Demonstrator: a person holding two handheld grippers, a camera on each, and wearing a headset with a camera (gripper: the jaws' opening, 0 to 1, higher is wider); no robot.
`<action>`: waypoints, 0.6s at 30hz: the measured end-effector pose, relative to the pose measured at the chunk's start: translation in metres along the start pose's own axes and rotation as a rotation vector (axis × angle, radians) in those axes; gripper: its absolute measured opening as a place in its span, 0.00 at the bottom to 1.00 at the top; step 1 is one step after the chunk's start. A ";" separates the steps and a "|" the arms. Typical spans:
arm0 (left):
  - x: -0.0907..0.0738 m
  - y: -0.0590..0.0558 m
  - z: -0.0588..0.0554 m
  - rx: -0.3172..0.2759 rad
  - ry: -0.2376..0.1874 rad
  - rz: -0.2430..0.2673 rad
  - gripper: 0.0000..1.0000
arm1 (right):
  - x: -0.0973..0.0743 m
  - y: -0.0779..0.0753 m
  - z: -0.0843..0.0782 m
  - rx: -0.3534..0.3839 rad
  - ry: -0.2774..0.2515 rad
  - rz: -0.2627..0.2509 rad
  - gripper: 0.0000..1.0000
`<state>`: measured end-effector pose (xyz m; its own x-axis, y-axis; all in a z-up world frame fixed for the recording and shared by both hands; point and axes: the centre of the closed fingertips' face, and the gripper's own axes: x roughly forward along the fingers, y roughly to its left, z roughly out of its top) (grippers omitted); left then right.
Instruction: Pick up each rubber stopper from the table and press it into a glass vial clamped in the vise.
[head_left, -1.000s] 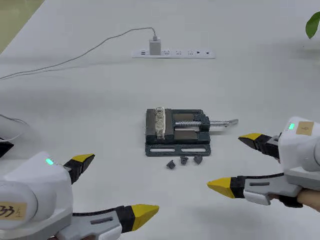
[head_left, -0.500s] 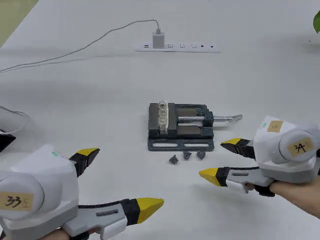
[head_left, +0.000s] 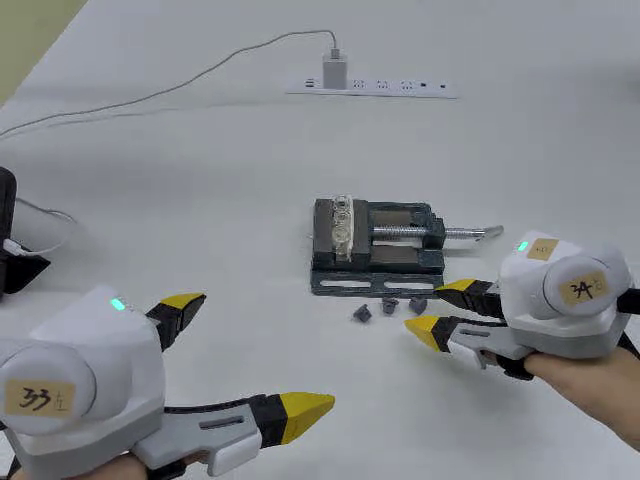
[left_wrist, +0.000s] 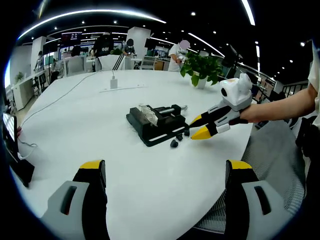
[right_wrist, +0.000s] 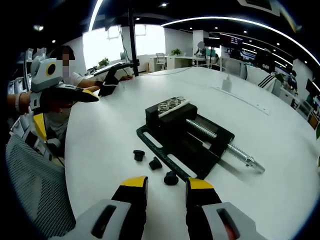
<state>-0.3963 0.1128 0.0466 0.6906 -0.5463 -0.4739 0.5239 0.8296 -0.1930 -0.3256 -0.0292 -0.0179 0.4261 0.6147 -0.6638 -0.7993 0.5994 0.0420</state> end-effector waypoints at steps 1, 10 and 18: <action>0.000 0.000 0.000 -0.001 0.000 0.001 0.99 | 0.001 0.000 -0.001 -0.003 0.003 -0.003 0.24; -0.002 0.002 -0.002 -0.008 -0.001 0.007 0.99 | 0.005 -0.003 -0.005 -0.006 0.020 -0.012 0.18; -0.001 0.001 -0.002 -0.011 -0.001 0.004 0.99 | 0.005 -0.003 -0.006 -0.021 0.024 -0.010 0.14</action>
<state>-0.3976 0.1145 0.0454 0.6933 -0.5428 -0.4740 0.5153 0.8332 -0.2005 -0.3230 -0.0309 -0.0259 0.4237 0.5963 -0.6818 -0.8041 0.5941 0.0199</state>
